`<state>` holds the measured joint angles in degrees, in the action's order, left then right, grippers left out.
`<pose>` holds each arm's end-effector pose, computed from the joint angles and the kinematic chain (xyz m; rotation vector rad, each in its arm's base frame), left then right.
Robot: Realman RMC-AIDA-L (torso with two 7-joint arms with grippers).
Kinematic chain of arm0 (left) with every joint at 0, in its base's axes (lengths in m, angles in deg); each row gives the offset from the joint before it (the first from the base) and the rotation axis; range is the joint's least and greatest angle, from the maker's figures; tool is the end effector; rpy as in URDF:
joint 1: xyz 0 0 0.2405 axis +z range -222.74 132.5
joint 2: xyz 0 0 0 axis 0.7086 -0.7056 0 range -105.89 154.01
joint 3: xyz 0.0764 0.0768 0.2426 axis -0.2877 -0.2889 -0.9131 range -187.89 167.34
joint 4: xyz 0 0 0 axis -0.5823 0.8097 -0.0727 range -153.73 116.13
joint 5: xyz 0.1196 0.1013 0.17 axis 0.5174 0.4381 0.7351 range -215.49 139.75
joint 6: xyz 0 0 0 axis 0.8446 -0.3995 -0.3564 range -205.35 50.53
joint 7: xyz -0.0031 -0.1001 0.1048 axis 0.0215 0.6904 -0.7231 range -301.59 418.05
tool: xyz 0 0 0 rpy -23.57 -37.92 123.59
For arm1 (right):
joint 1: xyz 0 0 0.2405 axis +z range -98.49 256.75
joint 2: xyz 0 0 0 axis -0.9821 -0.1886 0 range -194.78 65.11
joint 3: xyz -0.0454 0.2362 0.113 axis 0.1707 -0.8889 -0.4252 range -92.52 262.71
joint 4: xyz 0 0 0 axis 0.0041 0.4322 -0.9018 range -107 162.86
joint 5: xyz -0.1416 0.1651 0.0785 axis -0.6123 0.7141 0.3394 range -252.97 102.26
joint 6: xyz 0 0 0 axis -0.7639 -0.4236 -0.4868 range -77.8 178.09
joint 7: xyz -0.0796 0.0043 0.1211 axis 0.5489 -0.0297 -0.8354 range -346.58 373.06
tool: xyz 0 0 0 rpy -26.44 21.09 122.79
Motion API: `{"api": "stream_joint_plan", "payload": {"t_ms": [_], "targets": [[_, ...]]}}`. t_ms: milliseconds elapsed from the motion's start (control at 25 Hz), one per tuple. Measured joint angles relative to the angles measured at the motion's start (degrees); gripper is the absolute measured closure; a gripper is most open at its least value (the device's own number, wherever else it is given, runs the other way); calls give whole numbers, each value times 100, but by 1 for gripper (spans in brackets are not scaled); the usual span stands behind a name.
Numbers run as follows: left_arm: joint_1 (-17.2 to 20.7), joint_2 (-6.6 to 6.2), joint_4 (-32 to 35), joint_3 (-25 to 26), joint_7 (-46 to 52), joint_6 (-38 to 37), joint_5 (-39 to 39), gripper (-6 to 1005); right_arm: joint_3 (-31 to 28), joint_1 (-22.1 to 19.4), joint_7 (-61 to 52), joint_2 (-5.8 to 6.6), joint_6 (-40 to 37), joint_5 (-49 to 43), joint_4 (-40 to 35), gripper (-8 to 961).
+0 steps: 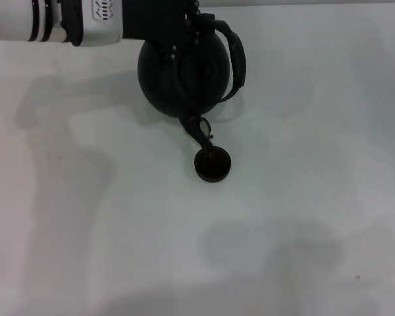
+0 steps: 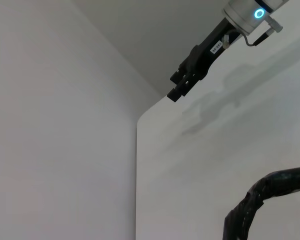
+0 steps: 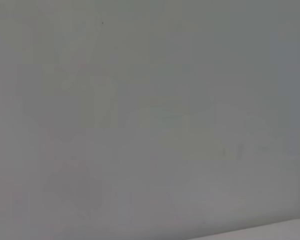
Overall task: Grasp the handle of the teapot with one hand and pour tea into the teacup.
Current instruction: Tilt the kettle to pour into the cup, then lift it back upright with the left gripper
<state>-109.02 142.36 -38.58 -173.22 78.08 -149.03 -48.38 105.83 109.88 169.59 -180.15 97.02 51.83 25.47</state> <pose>-0.1860 0.4567 -0.0524 -2.5926 0.7440 -0.2094 0.4222 0.3750 0.0260 -1.4028 0.9014 0.5016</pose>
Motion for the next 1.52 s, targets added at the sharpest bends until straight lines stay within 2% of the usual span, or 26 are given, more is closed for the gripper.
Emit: {"api": "stream_joint_plan", "payload": {"t_ms": [640, 1120, 1520], "targets": [[55, 27, 50, 0, 45, -65, -186, 895, 0, -10, 0, 0, -18, -1, 0, 118], [386, 54, 176, 0, 88, -200, -523, 896, 0, -34, 13, 18, -22, -1, 0, 118], [784, 35, 197, 0, 89, -535, -1099, 895, 39, -43, 9, 17, -93, -28, -58, 118]]}}
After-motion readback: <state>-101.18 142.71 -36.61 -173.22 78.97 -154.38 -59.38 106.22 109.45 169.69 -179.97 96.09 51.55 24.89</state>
